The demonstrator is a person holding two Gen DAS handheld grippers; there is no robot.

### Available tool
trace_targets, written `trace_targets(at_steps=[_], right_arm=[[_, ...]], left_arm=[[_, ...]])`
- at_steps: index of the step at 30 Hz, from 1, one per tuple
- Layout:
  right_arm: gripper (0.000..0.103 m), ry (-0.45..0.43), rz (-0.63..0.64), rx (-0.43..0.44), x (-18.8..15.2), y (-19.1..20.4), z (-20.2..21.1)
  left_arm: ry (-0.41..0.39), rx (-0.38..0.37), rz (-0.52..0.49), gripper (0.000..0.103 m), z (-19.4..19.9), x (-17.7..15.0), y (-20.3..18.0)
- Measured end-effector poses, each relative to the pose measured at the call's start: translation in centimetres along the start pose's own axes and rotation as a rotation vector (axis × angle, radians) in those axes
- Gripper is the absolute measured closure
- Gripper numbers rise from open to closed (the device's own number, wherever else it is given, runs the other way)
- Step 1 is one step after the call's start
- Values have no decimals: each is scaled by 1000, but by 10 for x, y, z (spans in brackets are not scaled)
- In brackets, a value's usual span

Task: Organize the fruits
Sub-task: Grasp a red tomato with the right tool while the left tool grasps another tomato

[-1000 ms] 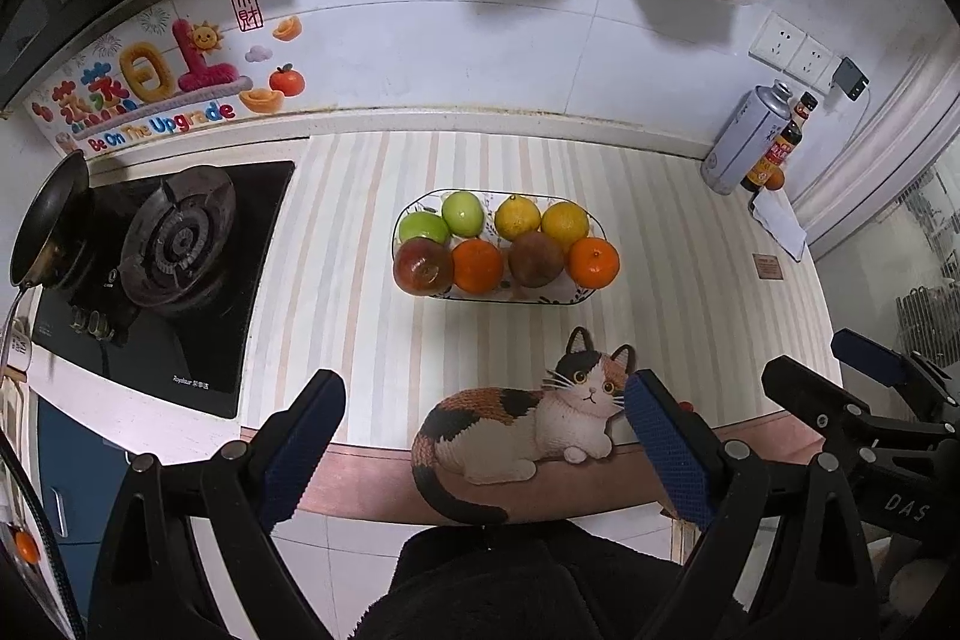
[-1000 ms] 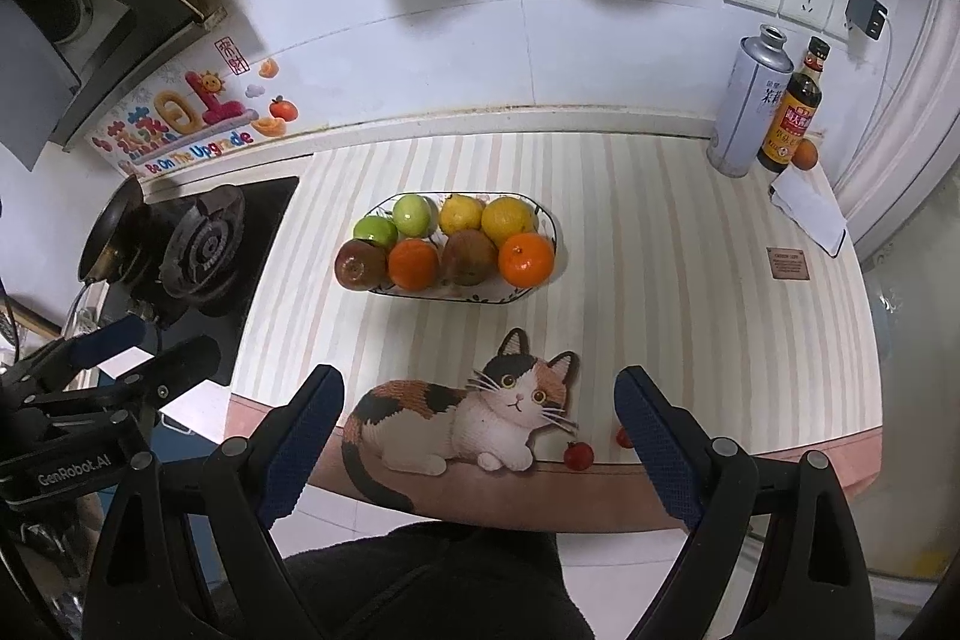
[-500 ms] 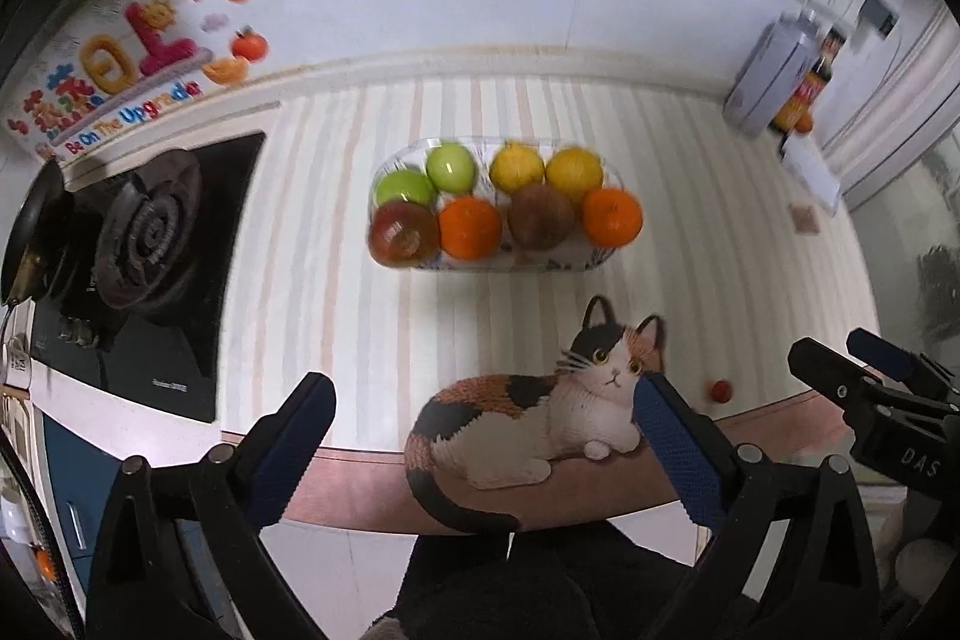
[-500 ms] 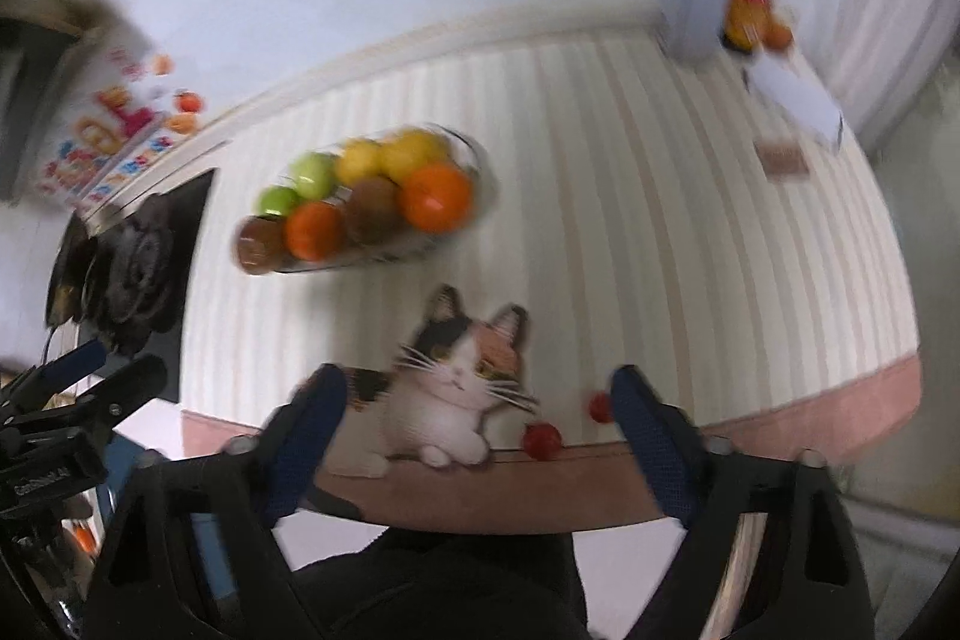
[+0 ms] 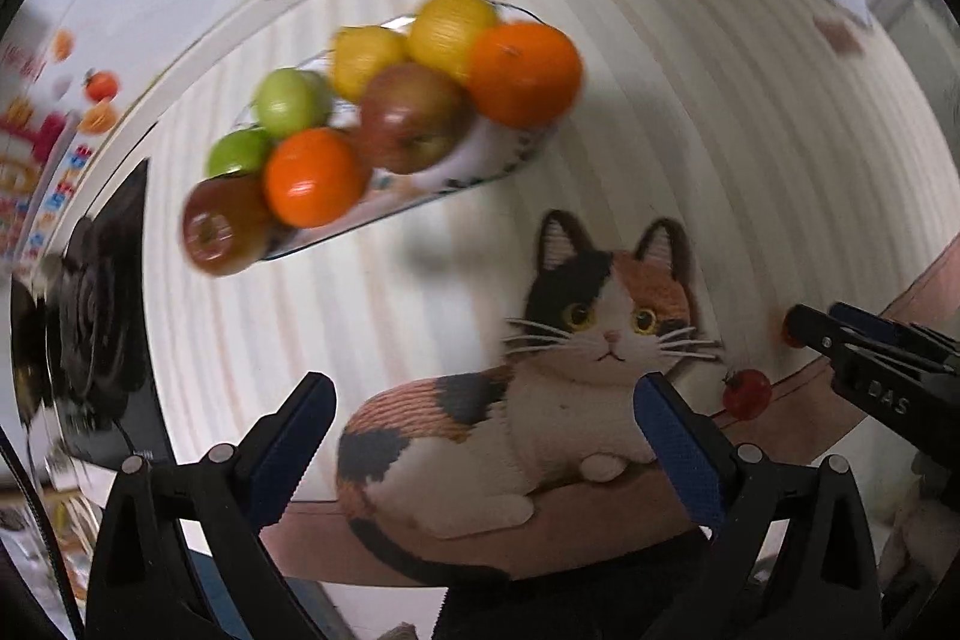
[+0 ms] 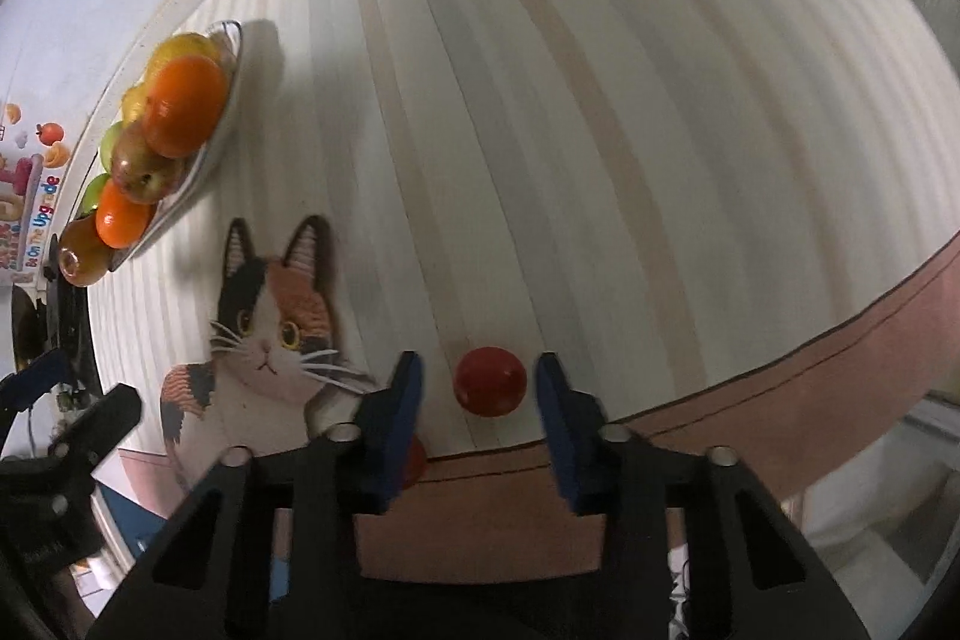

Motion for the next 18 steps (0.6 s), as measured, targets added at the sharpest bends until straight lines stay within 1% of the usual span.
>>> trace_targets(at_steps=[1, 3, 6, 9, 11, 12, 15, 16, 17, 18], right_arm=[[75, -2, 6, -7, 0, -2, -4], [75, -14, 12, 8, -2, -4, -6], [75, -33, 0, 12, -4, -13, -2], [75, -55, -42, 22, -2, -25, 12], [75, -65, -61, 16, -3, -33, 19], [75, -70, -70, 13, -3, -38, 22], [75, -70, -101, -6, -6, -53, 23], [75, -68, -109, -10, -8, -58, 23], [75, -67, -115, -12, -8, -64, 24], [75, -66, -121, -15, -9, -67, 23]], left_arm=[[11, -6, -16, 1, -5, 1, -7], [35, -18, -35, 1, -13, 3, -17], [69, -84, -48, 1, -20, 1, -37], [98, -157, -76, 1, -25, 0, -60], [114, -217, -99, 1, -28, -1, -79], [118, -240, -111, 3, -29, -1, -88], [135, -294, -144, 14, -33, -1, -113], [144, -307, -152, 24, -35, -1, -121], [154, -320, -161, 29, -37, -2, -128], [167, -328, -170, 40, -40, -3, -134]])
Point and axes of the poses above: each gripper's, at about its wrist camera, not at the fingertips, and z roughly against the way its jaws point, y to its left, x to its top, the point moved 8 cm from there along -z, roughly the way its jaws point, and after that the axes turned 3 degrees about -z, right-handed, at the moved point
